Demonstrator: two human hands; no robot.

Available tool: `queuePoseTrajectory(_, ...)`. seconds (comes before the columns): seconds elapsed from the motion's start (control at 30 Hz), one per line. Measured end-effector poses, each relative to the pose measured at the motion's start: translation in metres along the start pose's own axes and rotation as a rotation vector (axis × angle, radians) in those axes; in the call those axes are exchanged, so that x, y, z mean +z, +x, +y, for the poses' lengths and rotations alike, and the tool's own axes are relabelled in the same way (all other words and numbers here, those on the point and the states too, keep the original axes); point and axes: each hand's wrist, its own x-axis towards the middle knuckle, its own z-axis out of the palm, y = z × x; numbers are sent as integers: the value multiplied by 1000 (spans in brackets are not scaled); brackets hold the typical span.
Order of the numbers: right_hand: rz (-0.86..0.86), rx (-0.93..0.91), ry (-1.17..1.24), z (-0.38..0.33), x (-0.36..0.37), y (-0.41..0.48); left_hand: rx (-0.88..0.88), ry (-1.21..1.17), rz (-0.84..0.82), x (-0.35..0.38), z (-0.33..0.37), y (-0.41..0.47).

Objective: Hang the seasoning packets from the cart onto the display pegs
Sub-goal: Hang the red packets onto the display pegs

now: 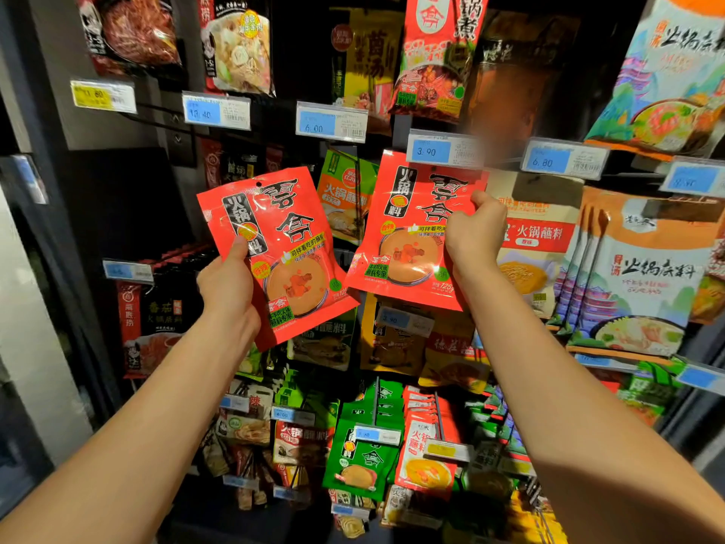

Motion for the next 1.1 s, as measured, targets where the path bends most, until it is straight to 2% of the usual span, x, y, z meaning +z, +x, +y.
queuePoseTrajectory(0.2,-20,-7,-85,2,7,9,6,-6,-10,-1,0,2)
queuePoseTrajectory(0.37,-87,-85,-224,18,9,10,16,14,-22,2,1,2)
queuePoseTrajectory(0.47,-140,-97,-261,26,-4,1,27,35,-55,7,5,-2)
queuePoseTrajectory(0.57,-102,-168,-396,24,-24,-16,45,77,-125,16,6,-8)
queuePoseTrajectory(0.63,-68,-253,-332,15,-35,-32,49,114,-190,27,7,-13)
queuePoseTrajectory(0.67,-110,-270,-218,8,-38,-40,37,144,-238,33,5,-16)
queuePoseTrajectory(0.8,-470,-36,369,-15,-37,-51,-104,277,-478,63,-4,-28)
queuePoseTrajectory(0.87,-429,30,442,-7,-34,-47,-139,336,-557,79,-13,-35)
queuePoseTrajectory(1.0,-243,-10,428,16,-41,-44,-135,488,-651,99,-23,-35)
queuePoseTrajectory(1.03,-225,-25,421,18,-45,-44,-69,576,-675,104,-23,-31)
queuePoseTrajectory(1.1,-194,-64,378,23,-50,-41,204,792,-619,115,-16,-16)
